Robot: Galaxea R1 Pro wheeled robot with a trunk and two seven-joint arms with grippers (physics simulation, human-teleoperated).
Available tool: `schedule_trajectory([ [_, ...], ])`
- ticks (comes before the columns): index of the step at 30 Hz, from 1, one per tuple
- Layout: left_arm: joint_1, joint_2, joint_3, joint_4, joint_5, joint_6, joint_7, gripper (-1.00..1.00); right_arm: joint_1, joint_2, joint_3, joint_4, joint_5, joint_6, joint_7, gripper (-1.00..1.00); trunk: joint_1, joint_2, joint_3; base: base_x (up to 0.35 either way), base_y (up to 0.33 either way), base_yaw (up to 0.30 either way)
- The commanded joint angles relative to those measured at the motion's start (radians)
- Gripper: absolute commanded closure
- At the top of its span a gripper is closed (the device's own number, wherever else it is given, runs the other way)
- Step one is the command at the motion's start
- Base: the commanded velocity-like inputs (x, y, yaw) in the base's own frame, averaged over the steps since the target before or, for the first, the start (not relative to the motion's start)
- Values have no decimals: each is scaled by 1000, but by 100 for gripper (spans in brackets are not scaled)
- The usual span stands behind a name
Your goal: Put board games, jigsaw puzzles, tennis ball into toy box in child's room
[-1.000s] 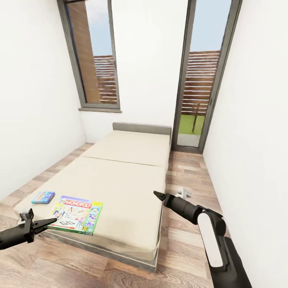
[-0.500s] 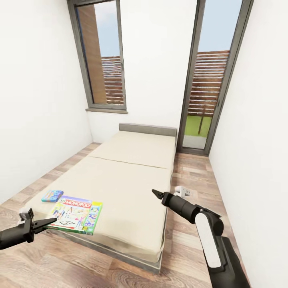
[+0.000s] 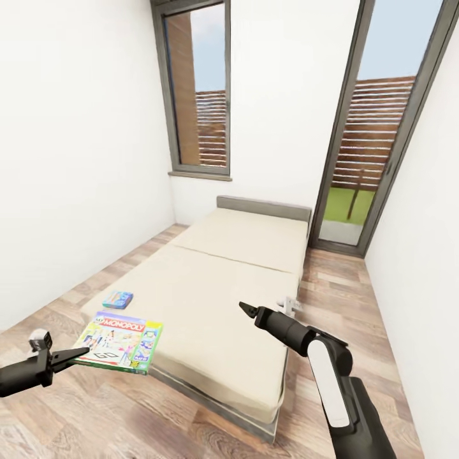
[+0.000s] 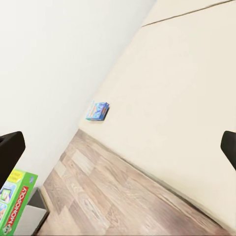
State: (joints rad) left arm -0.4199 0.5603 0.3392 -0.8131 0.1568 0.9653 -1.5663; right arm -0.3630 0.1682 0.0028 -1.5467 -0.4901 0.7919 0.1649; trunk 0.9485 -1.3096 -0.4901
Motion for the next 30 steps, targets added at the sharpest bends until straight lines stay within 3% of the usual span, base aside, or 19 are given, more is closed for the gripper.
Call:
schedule_trajectory([
  [1, -1, 0, 0, 0, 0, 10, -4, 100, -1, 0, -1, -1, 5, 4, 5, -100, -4, 7, 2, 0, 0, 291],
  [30, 0, 1, 0, 0, -2, 10, -4, 100, -1, 0, 0, 0, 5, 2, 5, -100, -115, 210, 93, 0, 0, 291],
])
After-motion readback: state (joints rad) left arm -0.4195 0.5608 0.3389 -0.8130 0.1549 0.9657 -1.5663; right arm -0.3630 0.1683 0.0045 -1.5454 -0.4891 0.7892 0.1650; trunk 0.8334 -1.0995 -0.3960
